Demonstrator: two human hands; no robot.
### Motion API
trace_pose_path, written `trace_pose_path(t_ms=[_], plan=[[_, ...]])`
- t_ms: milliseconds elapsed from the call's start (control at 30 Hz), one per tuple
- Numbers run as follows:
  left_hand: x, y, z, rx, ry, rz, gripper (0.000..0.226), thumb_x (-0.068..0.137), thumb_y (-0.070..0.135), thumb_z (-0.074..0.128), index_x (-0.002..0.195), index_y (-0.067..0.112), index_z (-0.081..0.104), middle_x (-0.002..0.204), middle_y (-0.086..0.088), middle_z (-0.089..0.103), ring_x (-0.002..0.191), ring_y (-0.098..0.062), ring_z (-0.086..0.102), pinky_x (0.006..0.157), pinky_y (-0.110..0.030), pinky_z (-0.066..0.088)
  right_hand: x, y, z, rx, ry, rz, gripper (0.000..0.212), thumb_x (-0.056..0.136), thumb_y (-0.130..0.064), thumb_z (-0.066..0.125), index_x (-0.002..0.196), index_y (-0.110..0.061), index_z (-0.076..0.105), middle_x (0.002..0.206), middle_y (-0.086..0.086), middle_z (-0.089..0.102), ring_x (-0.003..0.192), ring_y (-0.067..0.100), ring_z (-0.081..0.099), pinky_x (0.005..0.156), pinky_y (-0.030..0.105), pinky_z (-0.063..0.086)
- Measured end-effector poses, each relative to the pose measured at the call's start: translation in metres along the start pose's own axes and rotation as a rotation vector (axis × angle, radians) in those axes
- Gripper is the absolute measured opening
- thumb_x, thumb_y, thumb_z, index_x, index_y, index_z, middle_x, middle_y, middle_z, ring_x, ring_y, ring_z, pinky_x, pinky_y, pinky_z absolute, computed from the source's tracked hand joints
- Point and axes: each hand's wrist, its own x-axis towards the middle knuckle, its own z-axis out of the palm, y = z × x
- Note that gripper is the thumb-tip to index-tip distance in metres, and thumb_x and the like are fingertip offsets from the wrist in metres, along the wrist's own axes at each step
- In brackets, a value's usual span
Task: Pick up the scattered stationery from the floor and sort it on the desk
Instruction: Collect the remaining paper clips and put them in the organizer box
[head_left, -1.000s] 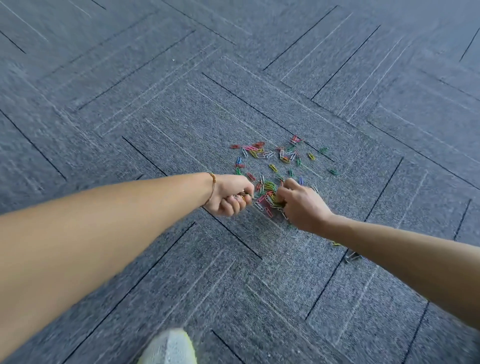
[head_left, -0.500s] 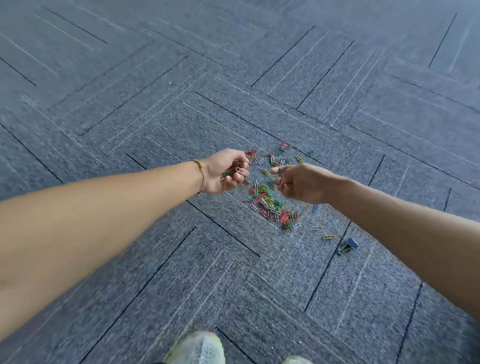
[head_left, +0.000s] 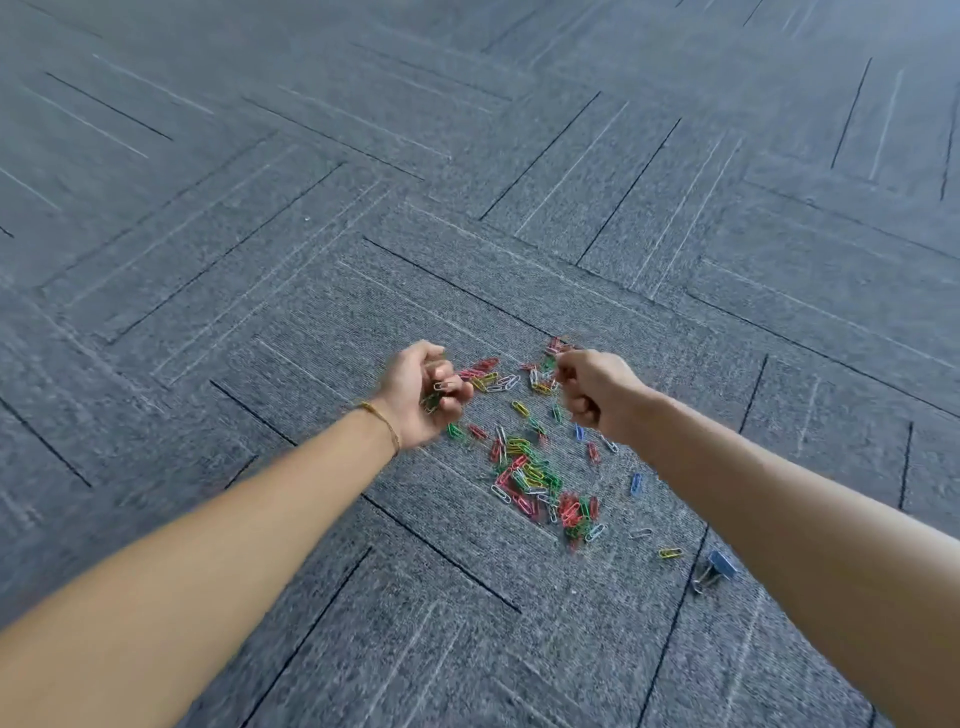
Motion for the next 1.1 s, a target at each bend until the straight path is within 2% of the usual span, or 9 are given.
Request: trace_pose_path(t_ms=[133,200,333,400,633,767,833,933,1100], plan=[[0.016,-0.015,0.005,0.025,0.015,0.011,0.045,0.100,0.019,0.040,0.055,0.017,0.037,0.057,0.001,0.044,0.043,-0.008,0.044,0.031,-0.016,0.024,0.029,0.027,-0.014,-0.636,0.256,-0.238,0.034,0.096,-0.028,0.047,0.063,-0.019,0.047,0.053,-0.005,0.050,0.050,0.016,0.044,0.057,0.028,0.045],[0.020,-0.022,0.009,0.011,-0.043,-0.062,0.043,0.102,0.022,0.041,0.059,0.017,0.039,0.053,0.004,0.040,0.037,-0.006,0.034,0.032,-0.016,0.019,0.040,0.028,-0.018,-0.897,0.369,-0.328,0.035,0.098,-0.041,0.043,0.076,-0.016,0.053,0.064,-0.003,0.061,0.058,0.019,0.058,0.069,0.035,0.056],[0.027,-0.032,0.010,0.292,0.017,-0.082,0.041,0.106,0.030,0.039,0.067,0.018,0.045,0.052,0.006,0.035,0.038,-0.007,0.028,0.037,-0.019,0.017,0.065,0.019,-0.020,-1.266,0.437,-0.519,0.053,0.101,-0.059,0.031,0.122,-0.013,0.047,0.061,-0.002,0.056,0.050,0.014,0.053,0.051,0.028,0.042],[0.027,-0.033,0.006,0.396,0.058,-0.073,0.038,0.107,0.030,0.039,0.072,0.017,0.047,0.056,0.005,0.040,0.041,-0.007,0.033,0.037,-0.018,0.022,0.078,0.014,-0.020,-1.436,0.418,-0.605,0.064,0.099,-0.066,0.027,0.129,-0.012,0.042,0.059,-0.004,0.055,0.047,0.012,0.050,0.048,0.025,0.036],[0.030,-0.029,-0.014,0.644,0.118,-0.007,0.029,0.101,0.000,0.035,0.103,0.004,0.064,0.066,0.000,0.051,0.048,-0.008,0.044,0.042,-0.020,0.032,0.103,0.007,-0.011,-1.620,0.396,-0.766,0.070,0.093,-0.077,0.019,0.098,-0.015,0.052,0.061,-0.003,0.052,0.049,0.014,0.049,0.053,0.028,0.038],[0.042,-0.013,-0.018,0.761,0.257,0.207,0.030,0.096,0.023,0.048,0.071,0.013,0.062,0.056,0.002,0.046,0.047,-0.013,0.038,0.049,-0.025,0.029,0.088,0.025,0.001,-1.650,0.291,-0.897,0.069,0.092,-0.077,0.023,0.100,-0.015,0.054,0.069,-0.002,0.055,0.059,0.018,0.055,0.057,0.030,0.043],[0.053,-0.005,-0.020,1.074,0.380,0.415,0.042,0.095,0.035,0.049,0.057,0.017,0.047,0.049,0.004,0.038,0.048,-0.016,0.034,0.051,-0.026,0.026,0.083,0.033,0.009,-1.644,0.299,-0.916,0.065,0.094,-0.074,0.026,0.106,-0.016,0.054,0.077,0.001,0.061,0.067,0.021,0.059,0.058,0.031,0.041],[0.066,0.005,-0.025,1.597,0.486,0.683,0.051,0.098,0.052,0.042,0.060,0.018,0.044,0.051,0.004,0.046,0.049,-0.017,0.044,0.049,-0.024,0.030,0.084,0.039,0.014,-1.643,0.304,-0.960,0.049,0.101,-0.056,0.029,0.109,-0.016,0.055,0.082,0.004,0.066,0.069,0.023,0.063,0.056,0.030,0.037],[0.079,0.016,-0.031,2.183,0.484,0.786,0.061,0.095,0.071,0.021,0.080,0.018,0.046,0.057,0.001,0.045,0.054,-0.018,0.048,0.052,-0.028,0.035,0.079,0.042,0.014,-1.583,0.249,-0.948,0.027,0.105,-0.018,0.036,0.082,-0.015,0.049,0.054,-0.007,0.046,0.040,0.009,0.036,0.045,0.027,0.040]])
